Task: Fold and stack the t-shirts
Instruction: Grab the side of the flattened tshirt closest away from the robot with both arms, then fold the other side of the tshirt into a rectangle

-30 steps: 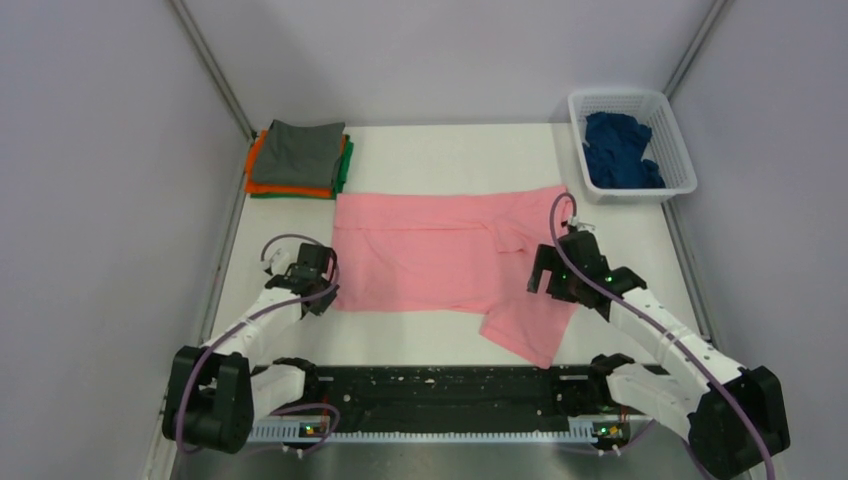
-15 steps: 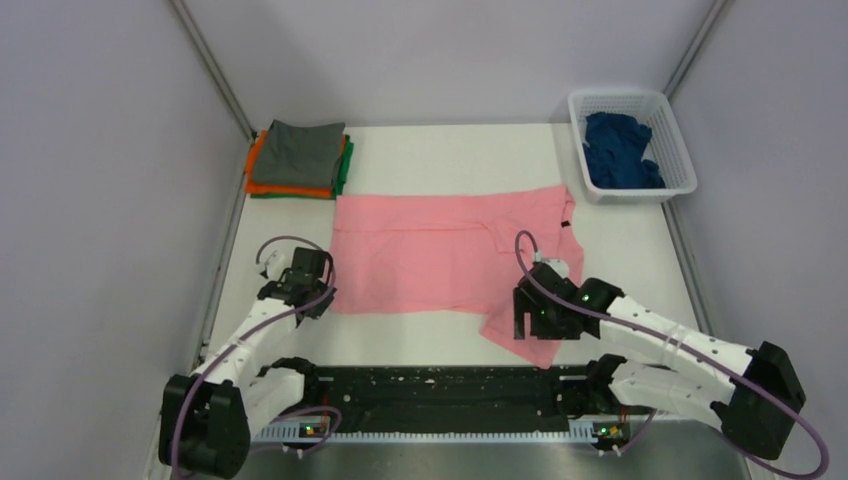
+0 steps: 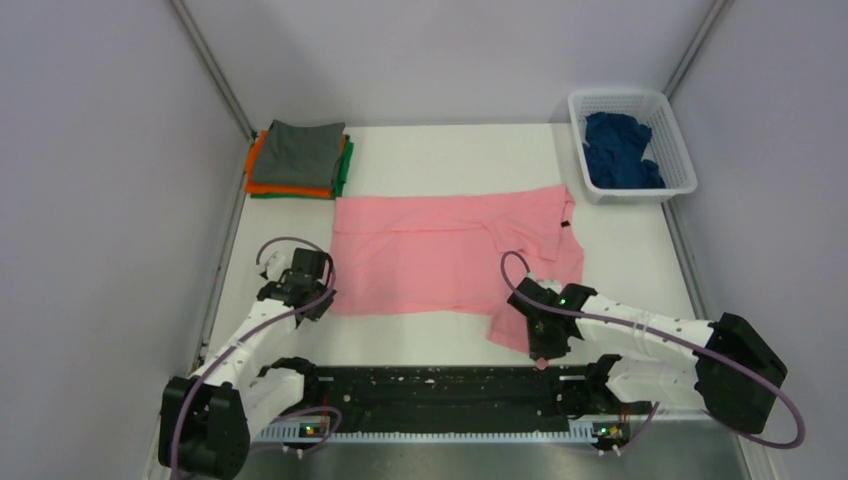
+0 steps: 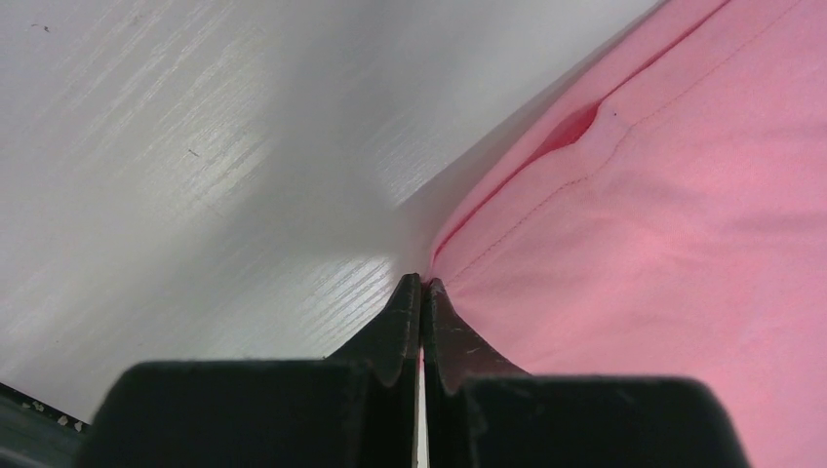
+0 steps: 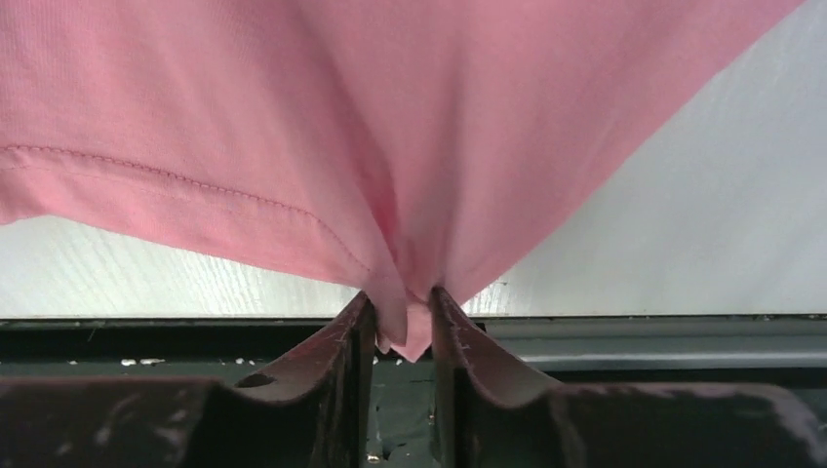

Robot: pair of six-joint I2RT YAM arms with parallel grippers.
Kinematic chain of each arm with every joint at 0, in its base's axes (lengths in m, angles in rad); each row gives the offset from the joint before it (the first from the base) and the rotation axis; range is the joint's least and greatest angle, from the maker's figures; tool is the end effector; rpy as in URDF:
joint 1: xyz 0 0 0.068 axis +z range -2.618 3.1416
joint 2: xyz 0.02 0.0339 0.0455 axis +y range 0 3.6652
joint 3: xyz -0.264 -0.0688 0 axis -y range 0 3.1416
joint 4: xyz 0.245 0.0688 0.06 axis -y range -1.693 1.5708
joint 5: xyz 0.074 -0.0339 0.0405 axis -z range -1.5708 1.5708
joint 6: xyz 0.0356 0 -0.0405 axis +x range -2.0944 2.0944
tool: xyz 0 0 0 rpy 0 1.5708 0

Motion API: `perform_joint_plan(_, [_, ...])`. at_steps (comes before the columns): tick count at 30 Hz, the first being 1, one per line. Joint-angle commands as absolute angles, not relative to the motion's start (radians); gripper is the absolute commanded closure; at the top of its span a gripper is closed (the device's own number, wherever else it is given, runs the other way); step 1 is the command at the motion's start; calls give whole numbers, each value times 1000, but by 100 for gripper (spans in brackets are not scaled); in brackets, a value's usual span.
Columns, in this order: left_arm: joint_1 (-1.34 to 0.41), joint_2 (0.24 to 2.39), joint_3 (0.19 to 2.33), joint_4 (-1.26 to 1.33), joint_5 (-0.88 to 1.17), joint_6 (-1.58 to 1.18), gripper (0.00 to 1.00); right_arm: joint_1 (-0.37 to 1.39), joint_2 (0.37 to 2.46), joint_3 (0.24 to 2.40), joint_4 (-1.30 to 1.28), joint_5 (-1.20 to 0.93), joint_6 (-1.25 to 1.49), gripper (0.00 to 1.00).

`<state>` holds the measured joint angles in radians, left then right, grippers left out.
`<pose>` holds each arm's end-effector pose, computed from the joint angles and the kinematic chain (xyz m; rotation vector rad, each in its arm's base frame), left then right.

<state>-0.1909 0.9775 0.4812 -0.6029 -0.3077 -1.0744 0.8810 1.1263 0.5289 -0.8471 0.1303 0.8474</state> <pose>0.1645 -0.0208 0.1723 -1.1916 2.2946 -0.0439 0.1032 0.1178 0.1552 -0.0375 2.9605 0.0170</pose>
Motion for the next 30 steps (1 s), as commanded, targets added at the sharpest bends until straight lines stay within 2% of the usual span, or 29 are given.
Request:
perform_joint_plan(1, [-189,973,497,-606,-314,-1064,100,893,1143,512,-799,163,903,82])
perform_joint_plan(5, [-188,974,523,-602,-285,-1046,100,892,1121,584,-812,218,899,100])
perform_joint_plan(10, [-189,994,576,-603,-248,-1028,100,853,1116,708,-815,309,848,100])
perform_joint_plan(18, [-173,1085,692,-591,-233,-1012,100,623,1124,839,-677,289,724,100])
perform_joint_plan(30, [-73,1324,838,-523,-194,-988,100,413,1389,1101,-580,202,597,100])
